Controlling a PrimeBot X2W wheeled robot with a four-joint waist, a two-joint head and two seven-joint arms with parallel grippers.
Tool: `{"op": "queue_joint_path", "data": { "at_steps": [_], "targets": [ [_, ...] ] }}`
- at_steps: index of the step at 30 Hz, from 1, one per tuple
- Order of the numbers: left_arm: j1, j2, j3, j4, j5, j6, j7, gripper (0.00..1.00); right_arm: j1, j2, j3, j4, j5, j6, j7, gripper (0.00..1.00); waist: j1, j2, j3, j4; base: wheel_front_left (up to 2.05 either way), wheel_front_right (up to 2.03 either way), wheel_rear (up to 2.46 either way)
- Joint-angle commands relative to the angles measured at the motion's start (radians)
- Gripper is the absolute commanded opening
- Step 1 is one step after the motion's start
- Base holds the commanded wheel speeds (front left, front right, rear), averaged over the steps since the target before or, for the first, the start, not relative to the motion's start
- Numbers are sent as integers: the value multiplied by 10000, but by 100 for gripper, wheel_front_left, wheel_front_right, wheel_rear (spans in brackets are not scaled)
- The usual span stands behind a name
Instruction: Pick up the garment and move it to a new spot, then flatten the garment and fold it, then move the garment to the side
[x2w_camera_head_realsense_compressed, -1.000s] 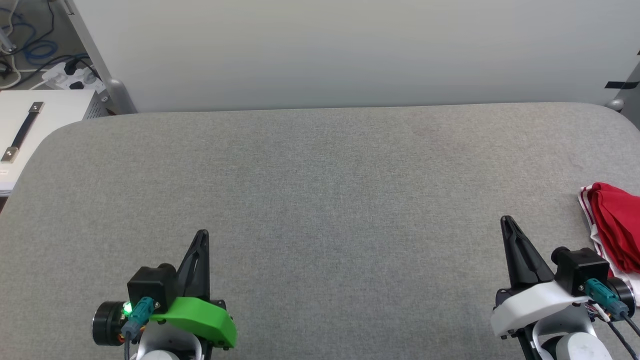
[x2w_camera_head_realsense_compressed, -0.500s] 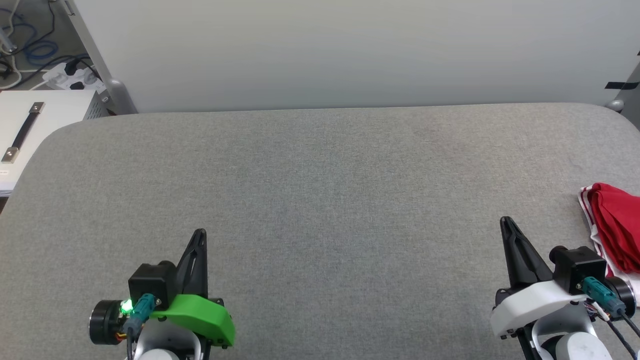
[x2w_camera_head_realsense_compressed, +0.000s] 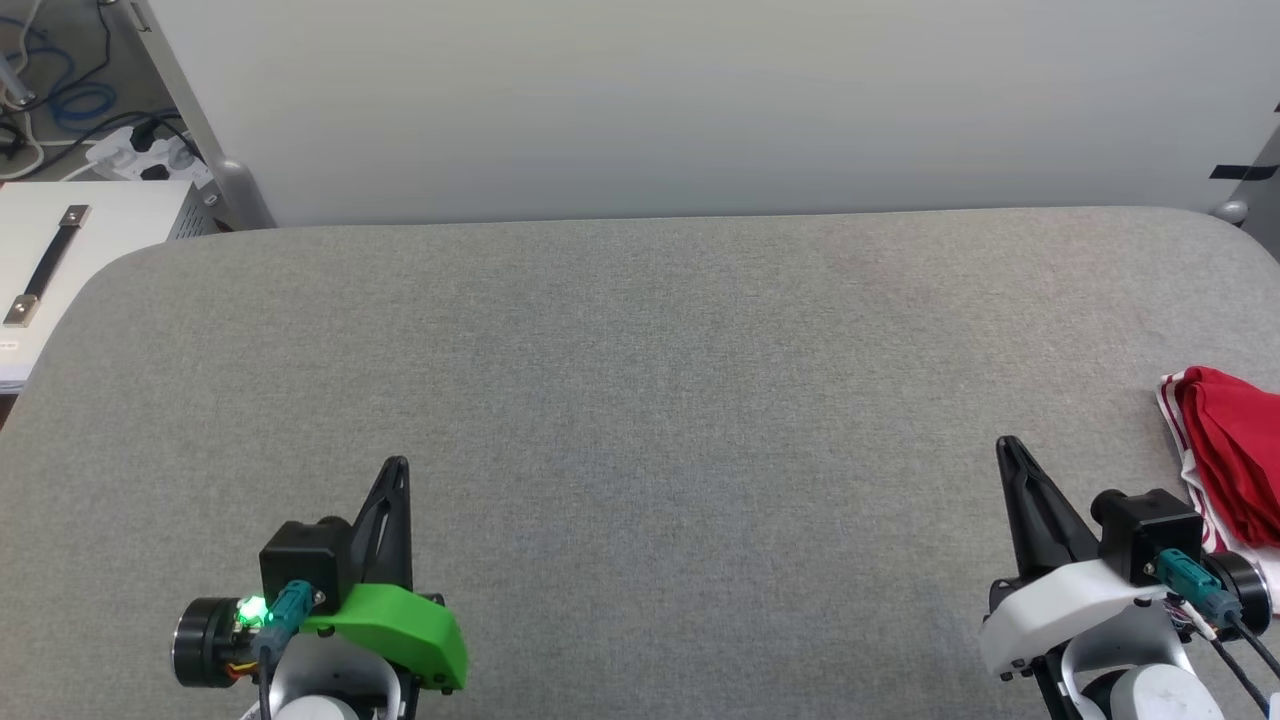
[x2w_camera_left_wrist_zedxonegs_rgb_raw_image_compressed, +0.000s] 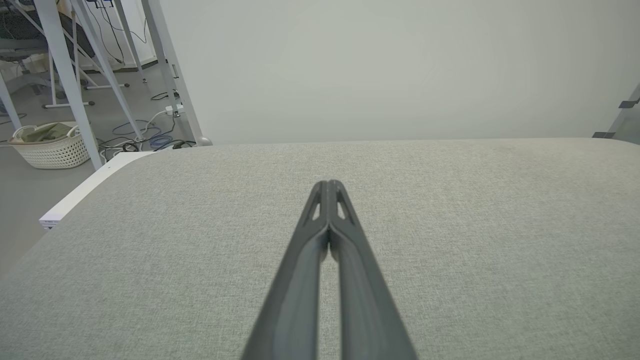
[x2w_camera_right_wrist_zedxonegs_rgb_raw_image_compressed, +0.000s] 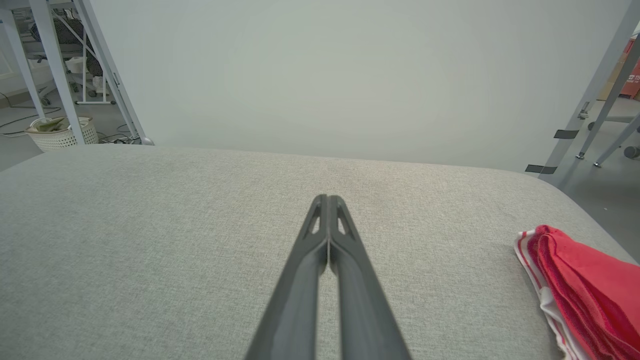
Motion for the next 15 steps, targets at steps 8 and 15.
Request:
{"op": "queue_joint_path", "data": {
  "at_steps": [8, 15],
  "targets": [
    [-67, -63, 94, -150, 281, 173, 214, 0, 146, 82, -32, -116, -249, -6, 177, 0, 0, 0, -7, 3, 0, 0, 0],
    [-72, -73, 127, -220, 407, 238, 352, 0, 158, 109, -51, -156, -361, -6, 299, 0, 0, 0, -13, 6, 0, 0, 0]
  ]
}}
